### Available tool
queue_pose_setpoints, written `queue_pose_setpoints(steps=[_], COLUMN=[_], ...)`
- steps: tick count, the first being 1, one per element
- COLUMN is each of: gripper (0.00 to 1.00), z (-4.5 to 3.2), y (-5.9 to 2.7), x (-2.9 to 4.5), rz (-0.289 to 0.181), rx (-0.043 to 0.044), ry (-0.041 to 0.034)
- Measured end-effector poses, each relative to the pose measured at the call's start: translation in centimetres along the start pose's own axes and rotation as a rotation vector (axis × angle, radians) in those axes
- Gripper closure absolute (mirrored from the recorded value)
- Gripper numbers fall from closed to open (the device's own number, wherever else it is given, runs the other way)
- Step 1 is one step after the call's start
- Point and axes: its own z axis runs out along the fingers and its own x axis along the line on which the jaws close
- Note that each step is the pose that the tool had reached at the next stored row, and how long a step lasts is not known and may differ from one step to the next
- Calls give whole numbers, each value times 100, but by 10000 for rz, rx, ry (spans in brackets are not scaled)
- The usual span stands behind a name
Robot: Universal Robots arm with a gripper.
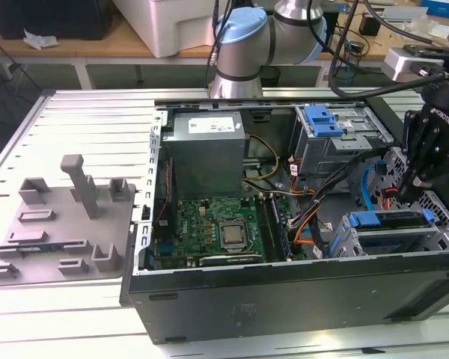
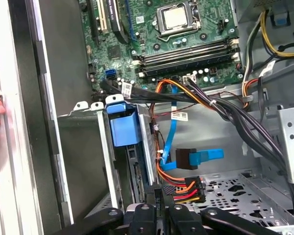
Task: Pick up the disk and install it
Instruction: 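Insert the first disk wire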
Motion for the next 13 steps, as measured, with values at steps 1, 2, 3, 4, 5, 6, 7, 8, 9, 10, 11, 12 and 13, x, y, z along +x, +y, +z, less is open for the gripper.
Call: queue_pose_setpoints(steps=[1, 2, 3, 4, 5, 6, 7, 8, 9, 10, 11, 12, 13], gripper=[84, 84, 84, 84, 84, 84, 84, 84, 84, 84, 84, 84, 84], z=[1, 3, 4, 5, 6, 8, 10, 11, 12, 12, 13, 15, 16], y=[7, 10, 12, 17, 19, 24, 30, 33, 38, 43, 48, 57, 65], x=[10, 16, 21, 32, 37, 48, 58, 63, 69, 74, 80, 88, 96], rz=[-45, -72, -96, -146, -172, -226, -276, -305, -341, -370, -406, -455, -501], rx=[52, 86, 115, 175, 205, 260, 307, 331, 359, 381, 407, 446, 483], ry=[-5, -10, -12, -19, -23, -29, -35, -38, -40, -42, -44, -49, -53])
